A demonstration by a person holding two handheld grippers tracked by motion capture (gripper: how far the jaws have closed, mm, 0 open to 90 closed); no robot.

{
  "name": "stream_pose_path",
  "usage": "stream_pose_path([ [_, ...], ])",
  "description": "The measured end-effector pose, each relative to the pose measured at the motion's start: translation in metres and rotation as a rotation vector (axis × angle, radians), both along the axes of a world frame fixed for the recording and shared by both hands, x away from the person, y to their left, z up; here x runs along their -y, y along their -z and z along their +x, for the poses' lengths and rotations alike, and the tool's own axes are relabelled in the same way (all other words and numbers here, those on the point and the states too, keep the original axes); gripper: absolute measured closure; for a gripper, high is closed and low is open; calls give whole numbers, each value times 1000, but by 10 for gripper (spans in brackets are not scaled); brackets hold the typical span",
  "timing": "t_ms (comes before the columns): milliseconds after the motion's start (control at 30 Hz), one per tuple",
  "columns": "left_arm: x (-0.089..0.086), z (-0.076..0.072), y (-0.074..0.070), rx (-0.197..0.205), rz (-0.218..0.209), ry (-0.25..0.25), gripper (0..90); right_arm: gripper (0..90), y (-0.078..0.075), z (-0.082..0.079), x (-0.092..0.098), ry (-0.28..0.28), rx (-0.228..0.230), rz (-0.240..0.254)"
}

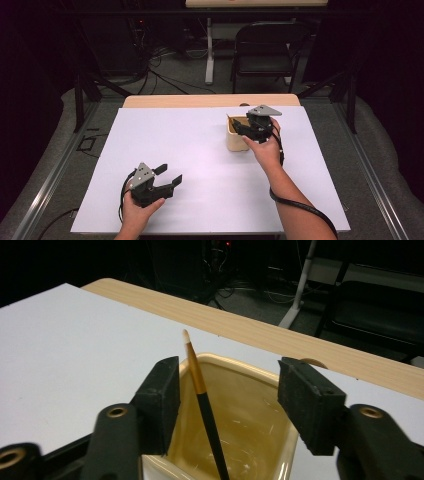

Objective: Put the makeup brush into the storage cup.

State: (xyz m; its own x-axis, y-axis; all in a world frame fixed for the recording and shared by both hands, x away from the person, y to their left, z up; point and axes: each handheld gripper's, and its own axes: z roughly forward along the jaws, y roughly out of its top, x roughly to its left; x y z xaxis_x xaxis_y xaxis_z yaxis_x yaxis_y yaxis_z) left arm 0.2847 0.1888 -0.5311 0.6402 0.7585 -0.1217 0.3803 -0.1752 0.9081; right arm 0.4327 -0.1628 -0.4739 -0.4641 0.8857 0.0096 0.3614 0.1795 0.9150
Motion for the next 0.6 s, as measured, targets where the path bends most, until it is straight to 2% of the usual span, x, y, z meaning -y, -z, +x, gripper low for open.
stream_pose_path([
  [267, 0, 0, 0, 0, 0, 0, 294, 328, 0, -1, -2, -4, -11, -22],
  [400, 0, 0, 0, -1, 0, 0, 295, 308, 0, -1, -3, -3, -7, -54],
  [600, 0, 0, 0, 1, 2, -4, 295, 300, 0, -2, -3, -7, -7, -62],
])
